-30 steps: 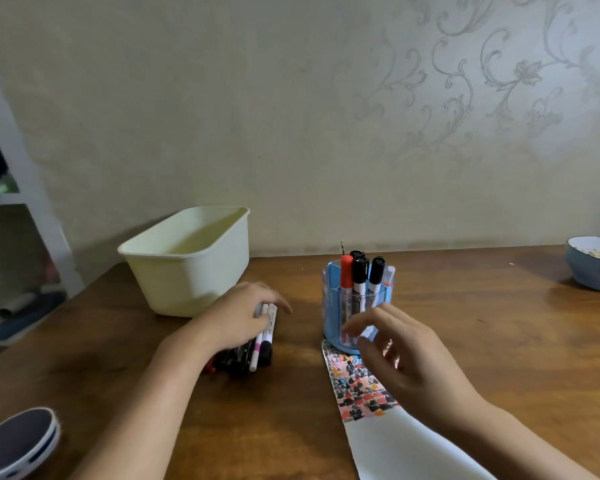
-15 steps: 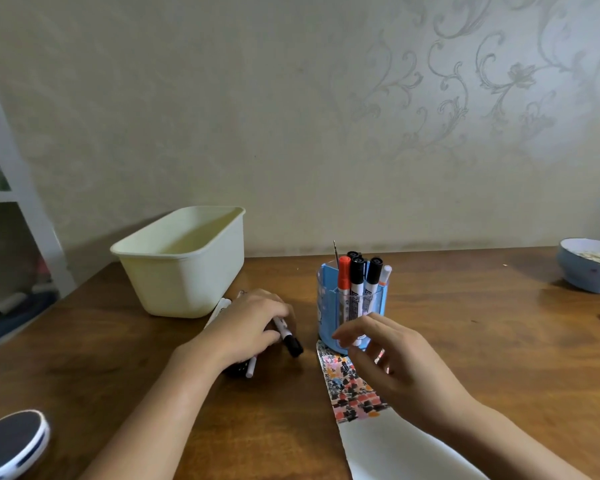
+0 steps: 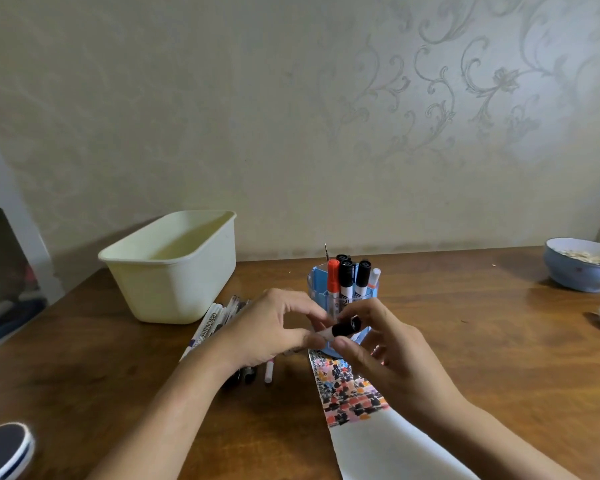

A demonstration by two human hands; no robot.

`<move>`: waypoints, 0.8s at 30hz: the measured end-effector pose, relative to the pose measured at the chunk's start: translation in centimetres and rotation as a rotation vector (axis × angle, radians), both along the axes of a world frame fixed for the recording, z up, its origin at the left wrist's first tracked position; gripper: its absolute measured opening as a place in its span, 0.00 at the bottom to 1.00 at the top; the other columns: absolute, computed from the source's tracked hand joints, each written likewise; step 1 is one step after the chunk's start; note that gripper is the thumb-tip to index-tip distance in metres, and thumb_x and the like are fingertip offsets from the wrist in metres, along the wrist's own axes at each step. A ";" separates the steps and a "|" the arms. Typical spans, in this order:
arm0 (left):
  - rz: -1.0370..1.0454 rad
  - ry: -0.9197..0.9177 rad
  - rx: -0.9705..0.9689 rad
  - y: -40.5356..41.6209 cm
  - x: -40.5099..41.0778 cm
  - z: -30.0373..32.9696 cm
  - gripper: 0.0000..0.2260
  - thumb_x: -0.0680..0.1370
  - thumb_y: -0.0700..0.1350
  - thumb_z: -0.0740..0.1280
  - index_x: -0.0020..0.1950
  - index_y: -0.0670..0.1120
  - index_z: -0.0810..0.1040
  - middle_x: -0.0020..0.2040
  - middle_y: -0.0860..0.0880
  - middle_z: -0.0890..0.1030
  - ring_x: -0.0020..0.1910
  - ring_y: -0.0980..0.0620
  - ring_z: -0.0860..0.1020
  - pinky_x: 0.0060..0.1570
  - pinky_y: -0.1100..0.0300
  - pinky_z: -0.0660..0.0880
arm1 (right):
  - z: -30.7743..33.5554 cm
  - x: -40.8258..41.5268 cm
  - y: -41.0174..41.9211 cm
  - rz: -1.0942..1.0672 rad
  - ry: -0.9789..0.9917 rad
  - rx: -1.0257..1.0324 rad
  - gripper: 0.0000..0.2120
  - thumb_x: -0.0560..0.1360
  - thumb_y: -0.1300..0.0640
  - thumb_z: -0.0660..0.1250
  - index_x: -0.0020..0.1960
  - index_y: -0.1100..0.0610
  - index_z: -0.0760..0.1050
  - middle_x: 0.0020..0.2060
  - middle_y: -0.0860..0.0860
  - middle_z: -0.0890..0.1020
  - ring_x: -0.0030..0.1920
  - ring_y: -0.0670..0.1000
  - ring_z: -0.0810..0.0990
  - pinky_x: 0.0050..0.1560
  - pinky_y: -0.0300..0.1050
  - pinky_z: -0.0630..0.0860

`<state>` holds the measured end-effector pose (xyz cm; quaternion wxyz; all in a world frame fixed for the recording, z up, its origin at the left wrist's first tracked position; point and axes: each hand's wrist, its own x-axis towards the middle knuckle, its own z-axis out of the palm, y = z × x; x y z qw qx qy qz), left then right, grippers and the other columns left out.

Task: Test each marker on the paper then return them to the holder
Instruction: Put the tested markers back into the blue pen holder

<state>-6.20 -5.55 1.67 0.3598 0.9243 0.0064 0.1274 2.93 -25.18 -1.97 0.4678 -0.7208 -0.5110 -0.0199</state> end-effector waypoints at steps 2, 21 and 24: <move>-0.030 -0.011 -0.005 -0.3 0.1 0.0 0.07 0.74 0.47 0.74 0.52 0.55 0.85 0.50 0.62 0.82 0.55 0.62 0.77 0.57 0.53 0.71 | 0.0 0.1 0.0 -0.025 0.002 0.010 0.07 0.77 0.45 0.67 0.54 0.44 0.72 0.48 0.37 0.81 0.42 0.44 0.83 0.38 0.38 0.78; 0.211 -0.188 0.140 0.8 0.9 -1.5 0.20 0.82 0.39 0.63 0.70 0.58 0.73 0.67 0.68 0.65 0.65 0.65 0.68 0.64 0.67 0.69 | 1.5 0.8 -0.5 -0.121 0.109 0.244 0.18 0.74 0.39 0.60 0.55 0.52 0.71 0.46 0.46 0.83 0.36 0.47 0.83 0.34 0.41 0.79; 0.193 -0.216 0.074 0.9 0.7 -1.2 0.21 0.81 0.39 0.64 0.66 0.64 0.74 0.67 0.66 0.67 0.66 0.66 0.67 0.62 0.67 0.68 | 1.7 1.0 -0.7 -0.126 0.116 0.274 0.18 0.75 0.40 0.60 0.55 0.53 0.71 0.45 0.46 0.83 0.36 0.47 0.83 0.35 0.41 0.79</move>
